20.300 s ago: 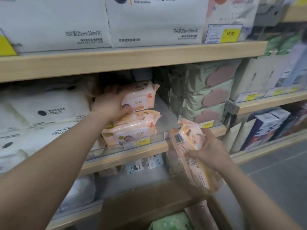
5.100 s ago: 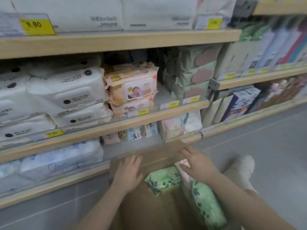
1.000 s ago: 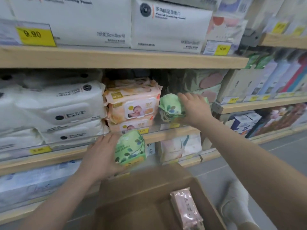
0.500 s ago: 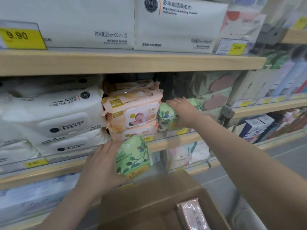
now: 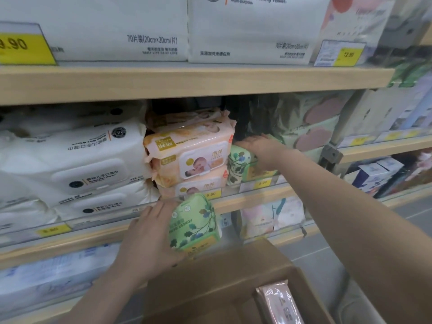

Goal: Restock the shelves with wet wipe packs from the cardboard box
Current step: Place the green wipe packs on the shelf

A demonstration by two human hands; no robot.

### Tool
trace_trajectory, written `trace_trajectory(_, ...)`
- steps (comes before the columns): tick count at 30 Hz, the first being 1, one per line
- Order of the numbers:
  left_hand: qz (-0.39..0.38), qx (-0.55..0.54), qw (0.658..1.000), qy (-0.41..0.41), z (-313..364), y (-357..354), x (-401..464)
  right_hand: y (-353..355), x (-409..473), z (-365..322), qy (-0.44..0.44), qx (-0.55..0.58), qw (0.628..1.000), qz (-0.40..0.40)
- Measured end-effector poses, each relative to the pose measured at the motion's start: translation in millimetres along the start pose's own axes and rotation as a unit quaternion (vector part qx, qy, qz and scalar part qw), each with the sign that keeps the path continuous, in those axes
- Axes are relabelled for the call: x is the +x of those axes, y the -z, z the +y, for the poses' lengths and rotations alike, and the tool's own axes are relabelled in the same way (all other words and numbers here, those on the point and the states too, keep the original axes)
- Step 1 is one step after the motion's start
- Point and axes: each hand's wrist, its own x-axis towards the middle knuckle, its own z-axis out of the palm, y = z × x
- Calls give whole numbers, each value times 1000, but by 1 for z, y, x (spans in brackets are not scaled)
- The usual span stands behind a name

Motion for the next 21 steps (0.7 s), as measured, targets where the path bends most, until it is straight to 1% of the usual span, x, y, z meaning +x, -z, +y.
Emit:
trace_trajectory(4,-5,-4,1000,0,6,1,-1,-2,1,-2,10,-1,1000,-12)
trace_trajectory(10,0,-23,1000,-11,9,1,1,11,8,6,-9,53,998,-26)
trace_trajectory(14,-2,-16,1000,-15,7,-3,1,-14,14,2,-12,42,999,29)
trace_trajectory(16,-1,-19,1000,-14,5,-6,2,-30,16,1,-8,57,998,38)
trace_trajectory(21,-9,-15,1000,-20,4,-6,1,-25,18,2,-6,53,999,9)
